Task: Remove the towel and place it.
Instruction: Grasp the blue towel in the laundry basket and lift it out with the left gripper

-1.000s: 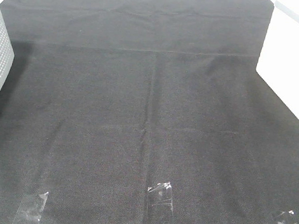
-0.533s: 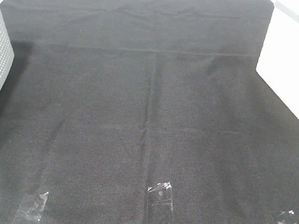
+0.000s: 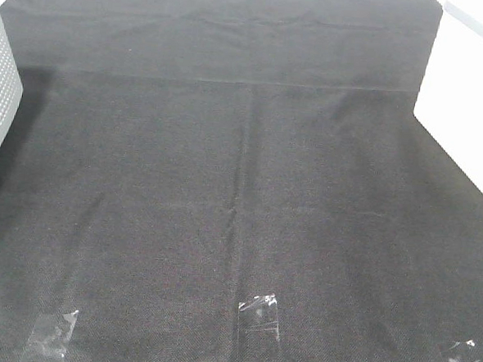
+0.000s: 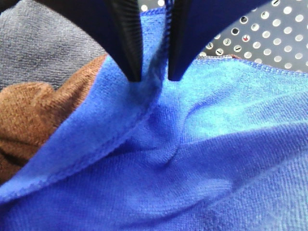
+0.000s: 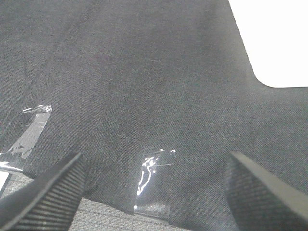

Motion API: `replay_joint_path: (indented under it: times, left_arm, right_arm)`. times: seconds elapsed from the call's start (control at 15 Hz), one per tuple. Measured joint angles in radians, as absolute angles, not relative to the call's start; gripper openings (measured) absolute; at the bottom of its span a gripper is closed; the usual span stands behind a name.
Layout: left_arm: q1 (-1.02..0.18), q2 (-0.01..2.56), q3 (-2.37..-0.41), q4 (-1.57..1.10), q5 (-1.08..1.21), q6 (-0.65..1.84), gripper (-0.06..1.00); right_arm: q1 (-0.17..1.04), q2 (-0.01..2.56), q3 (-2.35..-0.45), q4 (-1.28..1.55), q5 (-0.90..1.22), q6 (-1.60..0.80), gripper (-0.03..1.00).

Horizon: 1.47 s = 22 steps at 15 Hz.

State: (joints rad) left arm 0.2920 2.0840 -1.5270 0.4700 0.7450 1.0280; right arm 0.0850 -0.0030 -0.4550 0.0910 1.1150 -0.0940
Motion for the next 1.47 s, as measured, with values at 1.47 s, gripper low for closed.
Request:
replay_joint_path:
  times: [1.47]
  left_arm:
    - [0.098, 1.521, -1.527, 0.550, 0.721, 1.011, 0.00]
  right_arm:
    - [0.085, -0.003, -0.455, 0.091, 1.115, -0.094, 0.76]
